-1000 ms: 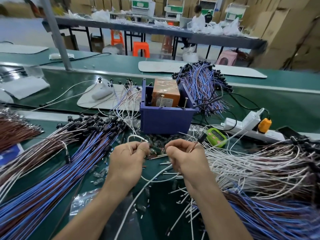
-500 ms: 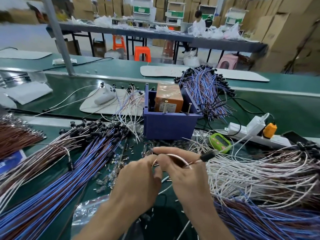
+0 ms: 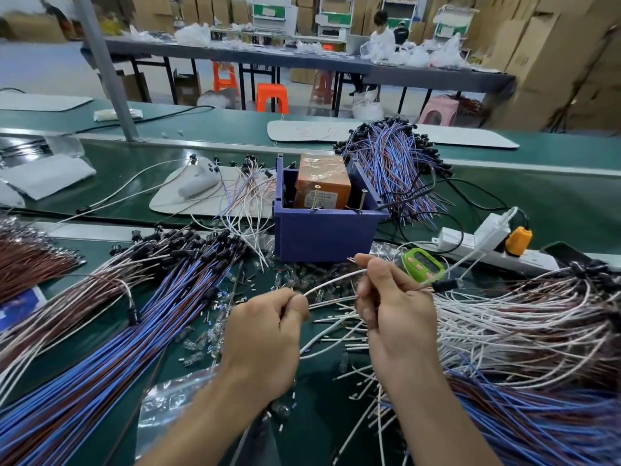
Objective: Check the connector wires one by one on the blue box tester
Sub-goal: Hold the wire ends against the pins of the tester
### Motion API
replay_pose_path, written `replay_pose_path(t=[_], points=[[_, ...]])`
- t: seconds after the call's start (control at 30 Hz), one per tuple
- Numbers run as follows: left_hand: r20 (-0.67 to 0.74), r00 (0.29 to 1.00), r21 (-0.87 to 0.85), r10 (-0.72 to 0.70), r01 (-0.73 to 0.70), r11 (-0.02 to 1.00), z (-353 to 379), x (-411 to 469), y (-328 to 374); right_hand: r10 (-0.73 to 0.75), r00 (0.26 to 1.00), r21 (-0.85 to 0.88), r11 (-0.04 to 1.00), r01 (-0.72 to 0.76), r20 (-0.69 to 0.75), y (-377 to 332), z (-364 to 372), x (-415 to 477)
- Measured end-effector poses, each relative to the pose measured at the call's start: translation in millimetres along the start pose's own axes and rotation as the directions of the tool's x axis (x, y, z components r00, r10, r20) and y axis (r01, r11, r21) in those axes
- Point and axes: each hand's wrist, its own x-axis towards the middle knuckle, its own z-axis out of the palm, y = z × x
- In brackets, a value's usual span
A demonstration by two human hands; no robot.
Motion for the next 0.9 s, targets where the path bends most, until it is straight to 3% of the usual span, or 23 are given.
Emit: replay_pose_path(t=[0.1, 0.23, 0.3, 0.4, 0.57, 0.63, 0.77, 0.9], points=[[-0.061, 0.998, -0.002, 0.015, -0.015, 1.000, -1.3, 0.3, -0.4, -0.003, 0.998, -0.069, 0.998, 0.007, 0.069, 1.7, 0.3, 0.1], [0.053, 0.983, -0.115, 0.176, -0.169, 0.979, -5.7, 2.4, 4.5, 0.082, 0.963, -0.179, 0.983, -0.036, 0.255, 7.4, 5.6, -6.6], [0.039, 0.982, -0.226, 0.185, -0.172, 0.959, -5.1, 5.4, 3.1, 0.075, 0.966, -0.144, 0.989, -0.040, 0.248, 4.6, 5.1, -5.9], [-0.012, 0.995, -0.331, 0.098, -0.097, 0.939, -6.2, 10.1, 0.1, 0.084, 0.989, -0.012, 0.996, -0.083, 0.123, -5.6, -7.5, 4.5], [0.044, 0.991, -0.295, 0.123, -0.105, 0.950, -9.5, 8.6, 6.3, 0.122, 0.966, -0.157, 0.984, -0.088, 0.227, 2.4, -0.2, -0.9], [0.028, 0.997, -0.318, 0.074, -0.061, 0.946, -11.2, 10.7, 5.2, 0.124, 0.964, -0.170, 0.982, -0.084, 0.237, 3.3, 2.1, -2.2], [-0.076, 0.991, -0.366, -0.107, 0.072, 0.928, -17.3, 19.5, -6.1, 0.116, 0.990, 0.002, 0.993, -0.117, 0.076, -7.1, -11.4, 9.2], [-0.067, 0.969, -0.470, -0.236, 0.178, 0.864, -18.8, 22.0, -7.0, 0.168, 0.977, -0.124, 0.981, -0.152, 0.133, -3.4, -8.8, 9.0]])
